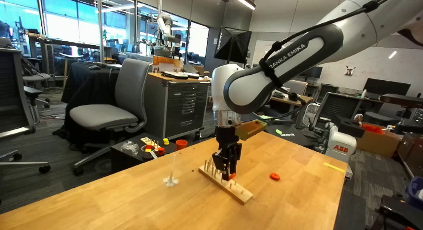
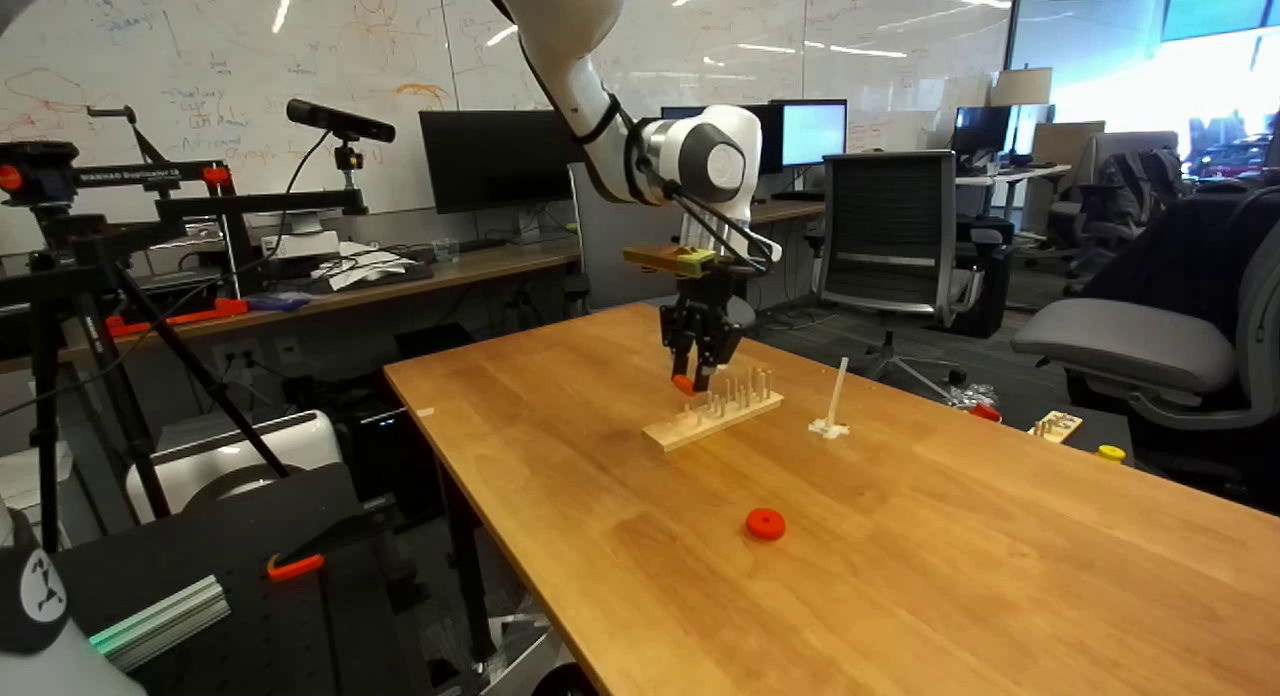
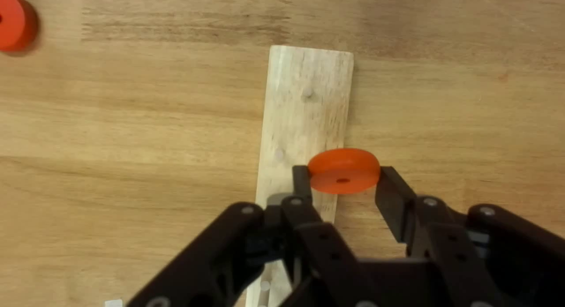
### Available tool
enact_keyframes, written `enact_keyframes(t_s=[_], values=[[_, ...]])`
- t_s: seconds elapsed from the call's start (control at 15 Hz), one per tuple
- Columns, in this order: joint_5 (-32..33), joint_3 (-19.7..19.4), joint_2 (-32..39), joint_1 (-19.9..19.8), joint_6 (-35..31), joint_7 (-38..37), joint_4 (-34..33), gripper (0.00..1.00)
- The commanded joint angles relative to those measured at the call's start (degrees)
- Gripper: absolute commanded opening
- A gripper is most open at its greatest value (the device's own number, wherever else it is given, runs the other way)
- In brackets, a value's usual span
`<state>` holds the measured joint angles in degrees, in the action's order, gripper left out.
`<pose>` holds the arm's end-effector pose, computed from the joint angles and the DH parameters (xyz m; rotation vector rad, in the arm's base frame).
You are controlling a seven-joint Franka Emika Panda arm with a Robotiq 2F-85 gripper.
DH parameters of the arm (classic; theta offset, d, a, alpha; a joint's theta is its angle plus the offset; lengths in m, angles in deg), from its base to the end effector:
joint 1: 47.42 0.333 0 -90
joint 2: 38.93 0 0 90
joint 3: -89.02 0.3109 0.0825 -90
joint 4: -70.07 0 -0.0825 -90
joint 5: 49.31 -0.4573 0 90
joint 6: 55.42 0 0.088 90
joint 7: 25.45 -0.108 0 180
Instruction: Put an orange disk on the wooden base
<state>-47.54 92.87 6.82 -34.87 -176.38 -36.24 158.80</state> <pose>0.6969 0.1997 0.1047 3.0864 0.1581 -0.3626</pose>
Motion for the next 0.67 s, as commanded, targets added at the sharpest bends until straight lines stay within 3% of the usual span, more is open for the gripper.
enact_keyframes(t_s=[0.0,0.6], values=[[-1.2,0.8,-3.2,-1.1,-1.2,1.8,3.6,0.18],[-1.1,0.6,-2.1,-1.4,-0.1,1.8,2.8,0.18]])
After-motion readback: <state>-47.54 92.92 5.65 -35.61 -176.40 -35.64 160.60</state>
